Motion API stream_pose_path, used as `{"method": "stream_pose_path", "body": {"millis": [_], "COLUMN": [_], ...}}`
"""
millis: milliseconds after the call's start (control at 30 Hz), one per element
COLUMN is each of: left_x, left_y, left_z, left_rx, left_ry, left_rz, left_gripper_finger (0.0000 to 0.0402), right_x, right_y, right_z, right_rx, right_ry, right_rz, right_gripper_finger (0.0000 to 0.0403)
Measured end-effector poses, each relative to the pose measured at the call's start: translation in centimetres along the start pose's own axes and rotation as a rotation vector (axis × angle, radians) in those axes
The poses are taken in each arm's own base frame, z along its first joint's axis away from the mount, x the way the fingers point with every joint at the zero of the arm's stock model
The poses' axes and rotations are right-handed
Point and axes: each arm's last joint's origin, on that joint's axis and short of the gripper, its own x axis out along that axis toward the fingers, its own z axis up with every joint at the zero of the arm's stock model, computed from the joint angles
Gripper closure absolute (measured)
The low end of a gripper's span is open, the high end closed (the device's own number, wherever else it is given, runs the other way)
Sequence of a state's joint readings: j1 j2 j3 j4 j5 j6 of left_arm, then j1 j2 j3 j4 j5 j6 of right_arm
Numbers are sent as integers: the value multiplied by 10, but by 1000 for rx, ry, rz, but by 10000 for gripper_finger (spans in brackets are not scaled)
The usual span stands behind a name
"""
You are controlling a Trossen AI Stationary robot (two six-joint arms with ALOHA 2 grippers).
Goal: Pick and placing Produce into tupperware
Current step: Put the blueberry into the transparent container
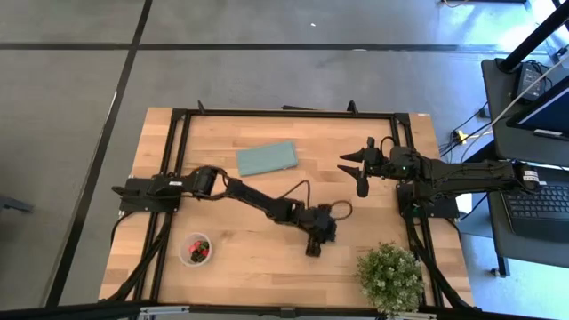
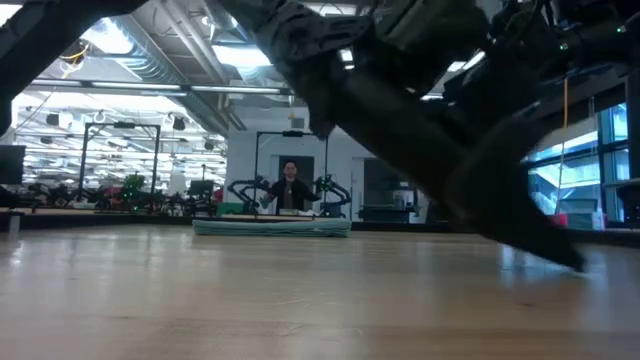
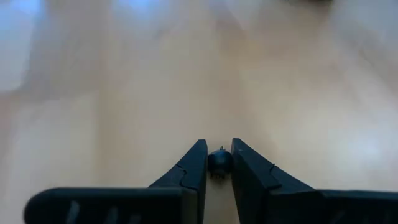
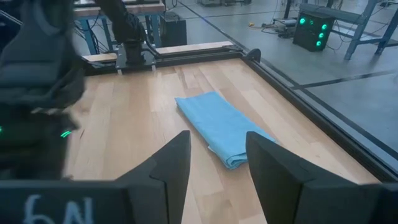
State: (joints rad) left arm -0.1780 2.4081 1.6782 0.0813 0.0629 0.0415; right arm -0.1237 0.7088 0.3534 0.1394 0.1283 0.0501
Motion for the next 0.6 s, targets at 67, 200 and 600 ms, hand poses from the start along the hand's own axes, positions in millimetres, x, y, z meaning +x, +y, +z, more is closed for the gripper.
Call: {"method": "stream_pose_path", "body": {"millis": [67,200,600], "left_x": [-14,-56,-199], "left_y": [7,17,23], "left_z": [4,20,35], "left_rx": [25,54,-170], "left_ry": [85,240,741], "left_rz": [4,-46,-129], "left_gripper_finger": [353,359,358], "right_x": [0,-1,-1], "right_y": [1,2,2], "right_z": [1,2,4], "right_rx": [-2,-2,-1], "right_ry": [-9,-17,-40], "right_rz": [5,19,23], "right_gripper_finger": [244,244,244]}}
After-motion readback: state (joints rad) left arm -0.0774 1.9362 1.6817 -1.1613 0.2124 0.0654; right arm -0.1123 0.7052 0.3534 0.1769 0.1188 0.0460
